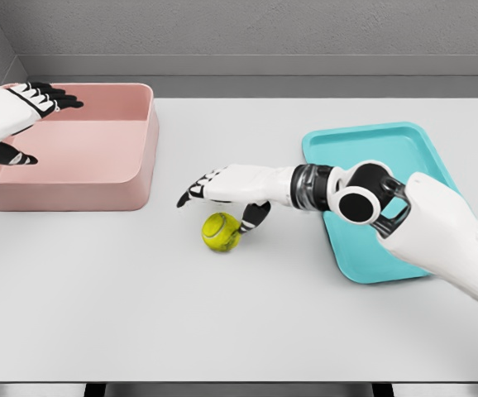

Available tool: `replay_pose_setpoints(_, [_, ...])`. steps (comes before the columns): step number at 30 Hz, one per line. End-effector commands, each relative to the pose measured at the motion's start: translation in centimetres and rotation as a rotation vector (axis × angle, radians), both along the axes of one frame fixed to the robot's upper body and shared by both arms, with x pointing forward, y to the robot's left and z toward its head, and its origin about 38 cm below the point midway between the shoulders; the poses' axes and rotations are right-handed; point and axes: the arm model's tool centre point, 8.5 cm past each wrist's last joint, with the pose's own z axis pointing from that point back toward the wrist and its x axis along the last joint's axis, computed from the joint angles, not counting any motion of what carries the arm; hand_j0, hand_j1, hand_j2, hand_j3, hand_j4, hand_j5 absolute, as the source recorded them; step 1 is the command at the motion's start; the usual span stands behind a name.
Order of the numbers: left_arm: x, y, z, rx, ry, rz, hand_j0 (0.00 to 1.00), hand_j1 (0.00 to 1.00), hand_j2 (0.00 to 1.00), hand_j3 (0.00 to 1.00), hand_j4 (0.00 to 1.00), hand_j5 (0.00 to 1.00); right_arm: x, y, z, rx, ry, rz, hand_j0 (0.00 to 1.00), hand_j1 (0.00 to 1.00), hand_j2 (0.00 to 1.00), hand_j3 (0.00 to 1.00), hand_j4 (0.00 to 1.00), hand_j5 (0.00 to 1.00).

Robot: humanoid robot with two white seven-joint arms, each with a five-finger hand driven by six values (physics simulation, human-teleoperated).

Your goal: Put the tennis from the blue tray into the pink basket with both arms

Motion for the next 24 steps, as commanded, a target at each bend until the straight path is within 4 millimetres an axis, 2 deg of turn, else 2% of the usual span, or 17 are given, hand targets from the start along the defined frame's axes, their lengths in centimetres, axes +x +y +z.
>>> replay_pose_setpoints(1, [0.0, 0.1, 0.1, -0.006, -0.002, 0.002, 1.00, 1.00, 1.00, 1.00, 1.00, 1.00, 0.4, -2.0, 2.2, 0.020, -0.053, -0.024, 1.00, 1.00, 1.00, 1.00, 1.00, 1.00])
replay_pose_setpoints(2, [0.0, 0.1, 0.2, -0.007, -0.004, 0.004, 1.00, 1.00, 1.00, 1.00, 1.00, 1.00, 0.8, -4.3, 4.2, 0.037, -0.103, -0.066, 1.00, 1.00, 1.00, 1.00, 1.00, 1.00])
replay_pose_setpoints(6, [-0.1, 0.4, 0.4, -0.004, -0.005, 0.007, 1.00, 1.00, 1.00, 1.00, 1.00, 1.00, 2.3, -12.1, 8.0, 0.025, -0.208, -0.203, 1.00, 1.00, 1.00, 1.00, 1.00, 1.00])
replay_pose_setpoints(8, [-0.2, 0.1, 0.1, -0.002, 0.002, -0.001, 1.00, 1.00, 1.00, 1.00, 1.00, 1.00, 2.2, -16.5, 9.5, 0.019, -0.257, -0.262, 1.00, 1.00, 1.00, 1.00, 1.00, 1.00])
replay_pose_setpoints(11, [-1.6, -4.5, 1.4, 0.032, -0.047, -0.144, 1.00, 1.00, 1.00, 1.00, 1.00, 1.00, 0.9, -22.4, 10.4, -0.009, -0.303, -0.320, 1.00, 1.00, 1.00, 1.00, 1.00, 1.00])
replay_pose_setpoints(14, [-3.1, -8.2, 1.6, 0.046, -0.064, -0.265, 1.00, 1.00, 1.00, 1.00, 1.00, 1.00, 0.0, -26.1, 11.5, -0.012, -0.332, -0.376, 1.00, 1.00, 1.00, 1.00, 1.00, 1.00])
replay_pose_setpoints(15, [-3.9, -9.8, 1.5, 0.052, -0.065, -0.318, 1.00, 1.00, 1.00, 1.00, 1.00, 1.00, -0.1, -26.9, 12.2, -0.025, -0.345, -0.393, 1.00, 1.00, 1.00, 1.00, 1.00, 1.00])
replay_pose_setpoints(18, [-4.3, -11.4, 1.2, 0.060, -0.058, -0.369, 1.00, 1.00, 1.00, 1.00, 1.00, 1.00, -0.1, -26.0, 11.4, 0.008, -0.335, -0.369, 1.00, 1.00, 1.00, 1.00, 1.00, 1.00])
replay_pose_setpoints(22, [-4.4, -16.4, -0.8, 0.075, 0.000, -0.512, 1.00, 1.00, 1.00, 1.00, 1.00, 1.00, -0.2, -25.8, 11.4, 0.009, -0.337, -0.366, 1.00, 1.00, 1.00, 1.00, 1.00, 1.00])
replay_pose_setpoints(24, [-4.7, -17.9, -1.3, 0.087, 0.016, -0.558, 1.00, 1.00, 1.00, 1.00, 1.00, 1.00, -0.2, -25.8, 11.7, 0.013, -0.345, -0.374, 1.00, 1.00, 1.00, 1.00, 1.00, 1.00])
